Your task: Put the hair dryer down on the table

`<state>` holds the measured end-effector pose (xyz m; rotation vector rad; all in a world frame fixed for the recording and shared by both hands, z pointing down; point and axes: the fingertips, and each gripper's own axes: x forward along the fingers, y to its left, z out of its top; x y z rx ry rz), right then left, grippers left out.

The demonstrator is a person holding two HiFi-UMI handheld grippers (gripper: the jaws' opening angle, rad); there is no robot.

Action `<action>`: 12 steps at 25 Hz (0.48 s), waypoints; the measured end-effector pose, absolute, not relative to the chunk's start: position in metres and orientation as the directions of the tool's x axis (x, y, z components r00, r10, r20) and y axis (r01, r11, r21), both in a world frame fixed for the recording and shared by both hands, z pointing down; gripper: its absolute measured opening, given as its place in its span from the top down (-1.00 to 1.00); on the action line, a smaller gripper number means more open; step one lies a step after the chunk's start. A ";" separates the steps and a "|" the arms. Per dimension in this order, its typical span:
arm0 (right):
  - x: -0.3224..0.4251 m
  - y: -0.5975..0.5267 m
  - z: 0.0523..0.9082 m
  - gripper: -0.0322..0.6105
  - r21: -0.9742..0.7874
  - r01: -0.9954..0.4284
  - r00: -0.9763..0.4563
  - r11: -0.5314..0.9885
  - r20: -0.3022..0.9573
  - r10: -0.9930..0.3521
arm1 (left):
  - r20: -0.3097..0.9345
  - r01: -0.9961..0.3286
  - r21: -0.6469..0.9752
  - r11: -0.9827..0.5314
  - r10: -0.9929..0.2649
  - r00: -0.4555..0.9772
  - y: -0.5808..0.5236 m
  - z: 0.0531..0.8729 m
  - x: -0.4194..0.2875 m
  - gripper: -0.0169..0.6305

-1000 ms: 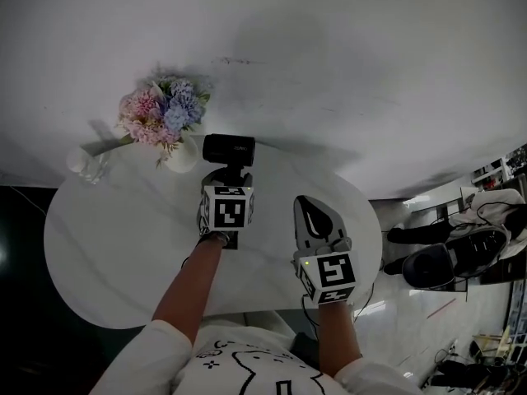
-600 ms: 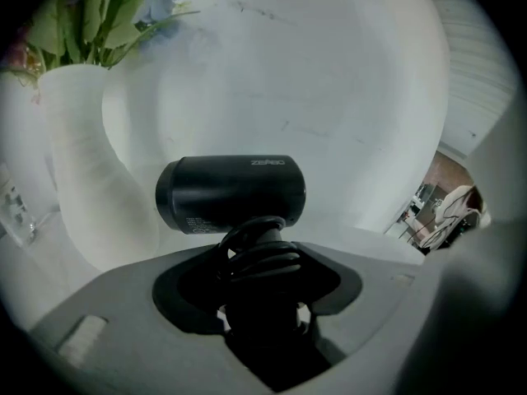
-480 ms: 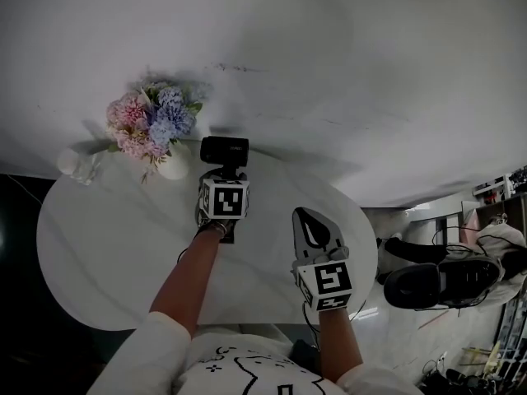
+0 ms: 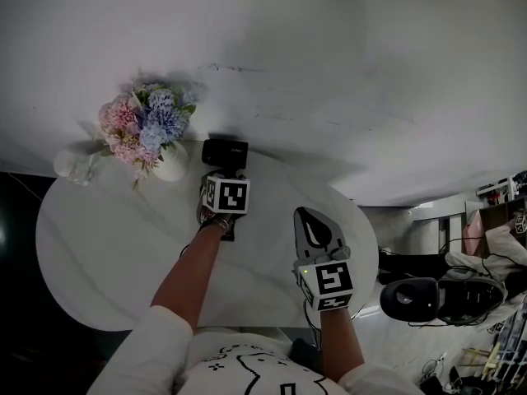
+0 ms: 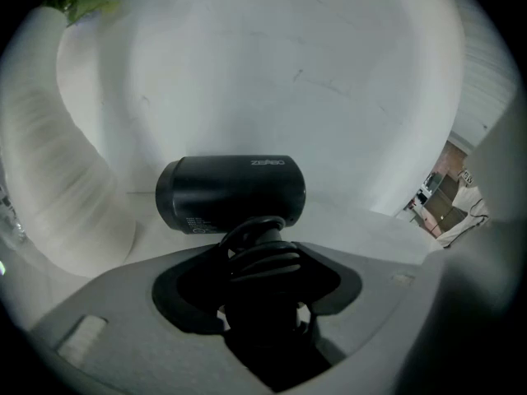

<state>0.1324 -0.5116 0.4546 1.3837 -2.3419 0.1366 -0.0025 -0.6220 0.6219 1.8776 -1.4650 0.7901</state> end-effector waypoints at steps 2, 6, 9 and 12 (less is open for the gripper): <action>0.135 -0.513 0.457 0.90 0.121 -0.859 -0.417 0.498 0.400 -0.816 | 0.780 -0.976 0.096 -0.196 -0.594 0.196 -0.623 0.627 0.000 0.18; 0.138 -0.513 0.462 0.90 0.116 -0.863 -0.410 0.492 0.408 -0.816 | 0.786 -0.979 0.061 -0.196 -0.594 0.168 -0.625 0.631 0.002 0.18; 0.138 -0.513 0.463 0.90 0.112 -0.864 -0.411 0.491 0.406 -0.816 | 0.786 -0.983 0.058 -0.176 -0.599 0.154 -0.625 0.633 0.002 0.18; 0.138 -0.513 0.463 0.90 0.106 -0.867 -0.411 0.487 0.402 -0.819 | 0.785 -0.983 0.059 -0.172 -0.600 0.152 -0.626 0.635 0.001 0.18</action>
